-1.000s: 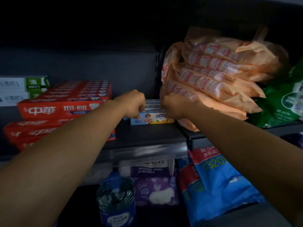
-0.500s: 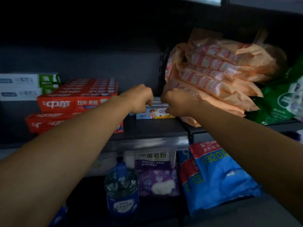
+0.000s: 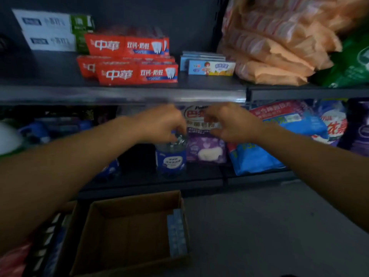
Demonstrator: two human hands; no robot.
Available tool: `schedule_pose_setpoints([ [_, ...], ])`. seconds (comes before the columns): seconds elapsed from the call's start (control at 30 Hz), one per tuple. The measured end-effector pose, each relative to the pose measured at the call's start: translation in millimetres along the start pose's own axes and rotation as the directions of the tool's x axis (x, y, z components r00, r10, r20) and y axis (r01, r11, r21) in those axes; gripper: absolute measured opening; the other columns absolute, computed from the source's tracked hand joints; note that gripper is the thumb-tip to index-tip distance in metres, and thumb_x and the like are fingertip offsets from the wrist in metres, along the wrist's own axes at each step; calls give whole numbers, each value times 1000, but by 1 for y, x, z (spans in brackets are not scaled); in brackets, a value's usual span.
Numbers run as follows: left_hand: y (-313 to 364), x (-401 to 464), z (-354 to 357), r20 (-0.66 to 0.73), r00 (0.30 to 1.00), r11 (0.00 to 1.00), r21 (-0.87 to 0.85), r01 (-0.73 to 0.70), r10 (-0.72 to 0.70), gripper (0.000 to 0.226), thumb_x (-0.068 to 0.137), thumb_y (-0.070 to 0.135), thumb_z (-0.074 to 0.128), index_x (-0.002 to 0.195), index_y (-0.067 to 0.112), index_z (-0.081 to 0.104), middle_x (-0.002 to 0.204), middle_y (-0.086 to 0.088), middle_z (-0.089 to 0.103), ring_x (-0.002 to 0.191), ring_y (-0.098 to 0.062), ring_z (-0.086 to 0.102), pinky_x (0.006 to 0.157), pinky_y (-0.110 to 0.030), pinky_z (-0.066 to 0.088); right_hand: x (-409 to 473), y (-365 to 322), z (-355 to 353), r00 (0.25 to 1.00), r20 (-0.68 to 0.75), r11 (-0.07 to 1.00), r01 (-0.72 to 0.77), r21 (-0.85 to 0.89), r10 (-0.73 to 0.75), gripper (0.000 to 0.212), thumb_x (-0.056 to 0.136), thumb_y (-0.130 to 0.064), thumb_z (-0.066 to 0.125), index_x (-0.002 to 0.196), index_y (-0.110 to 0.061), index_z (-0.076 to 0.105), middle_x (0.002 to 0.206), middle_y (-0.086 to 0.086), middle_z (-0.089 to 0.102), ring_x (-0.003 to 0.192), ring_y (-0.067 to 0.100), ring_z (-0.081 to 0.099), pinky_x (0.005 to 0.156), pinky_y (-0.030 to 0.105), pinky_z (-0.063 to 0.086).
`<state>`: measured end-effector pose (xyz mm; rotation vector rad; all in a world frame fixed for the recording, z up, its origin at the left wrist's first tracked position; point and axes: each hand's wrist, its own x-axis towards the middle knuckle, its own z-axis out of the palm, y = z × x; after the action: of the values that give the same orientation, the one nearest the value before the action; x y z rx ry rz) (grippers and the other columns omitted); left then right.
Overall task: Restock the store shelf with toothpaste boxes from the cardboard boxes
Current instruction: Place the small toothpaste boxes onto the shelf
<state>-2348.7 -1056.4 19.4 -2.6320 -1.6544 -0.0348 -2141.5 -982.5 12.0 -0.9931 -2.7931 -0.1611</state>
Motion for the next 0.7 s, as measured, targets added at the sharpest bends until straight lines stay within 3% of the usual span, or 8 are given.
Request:
schedule_pose_setpoints([
  [0.13, 6, -37, 88, 213, 973, 996, -27, -80, 84, 27, 86, 24, 65, 112, 20, 69, 109, 2, 68, 99, -14, 61, 85, -32, 49, -24, -29, 60, 996, 83, 995, 26, 94, -34, 23, 79, -15, 66, 101, -11, 61, 106, 7, 60, 97, 26, 56, 77, 36, 48],
  [0.27, 20, -54, 183, 398, 911, 989, -140, -56, 108, 21, 94, 26, 53, 111, 21, 65, 115, 0, 63, 103, -15, 58, 87, -29, 47, -38, -45, 112, 984, 167, 985, 35, 167, -63, 25, 83, -20, 65, 106, -14, 59, 110, 3, 58, 102, 22, 54, 82, 37, 48],
  [0.33, 26, -56, 223, 387, 907, 982, -150, -117, 167, 28, 97, 21, 49, 121, 15, 62, 127, -4, 58, 117, -21, 53, 98, -31, 40, -42, -48, 132, 979, 188, 982, 42, 182, -77, 23, 82, -21, 65, 104, -15, 59, 107, 2, 57, 99, 22, 54, 80, 40, 49],
  [0.4, 30, -59, 253, 380, 890, 968, -126, -218, 251, 29, 97, 22, 49, 120, 11, 63, 126, -9, 59, 118, -26, 53, 100, -36, 41, -45, -49, 149, 975, 205, 981, 48, 190, -88, 22, 81, -20, 66, 101, -14, 58, 105, 2, 57, 96, 21, 53, 77, 40, 49],
  [0.5, 29, -60, 291, 245, 919, 949, -146, -280, 308, 30, 87, 22, 51, 103, 6, 70, 109, -15, 68, 102, -32, 66, 88, -44, 54, -51, -47, 166, 969, 232, 981, 34, 191, -79, 22, 80, -19, 65, 101, -15, 57, 105, 1, 55, 97, 21, 52, 78, 41, 49],
  [0.57, 23, -55, 314, 199, 895, 912, -186, -366, 400, 32, 80, 21, 52, 99, 6, 72, 105, -14, 70, 97, -31, 68, 83, -45, 56, -54, -45, 173, 968, 243, 982, 10, 191, -57, 23, 80, -19, 65, 102, -16, 57, 106, 1, 55, 98, 21, 52, 78, 41, 49],
  [0.63, 21, -50, 319, 227, 886, 910, -200, -363, 403, 28, 76, 8, 65, 103, 4, 71, 111, -15, 68, 105, -34, 65, 89, -46, 52, -57, -42, 178, 968, 247, 982, -12, 188, -35, 23, 81, -20, 66, 102, -16, 58, 106, 1, 55, 99, 20, 52, 79, 41, 49],
  [0.7, 22, -43, 324, 217, 883, 902, -220, -371, 416, 40, 61, -2, 80, 100, 4, 73, 108, -15, 70, 101, -33, 67, 85, -46, 53, -60, -40, 182, 968, 251, 982, -34, 187, -15, 23, 81, -22, 66, 103, -17, 58, 105, 0, 56, 98, 20, 52, 79, 40, 49],
])
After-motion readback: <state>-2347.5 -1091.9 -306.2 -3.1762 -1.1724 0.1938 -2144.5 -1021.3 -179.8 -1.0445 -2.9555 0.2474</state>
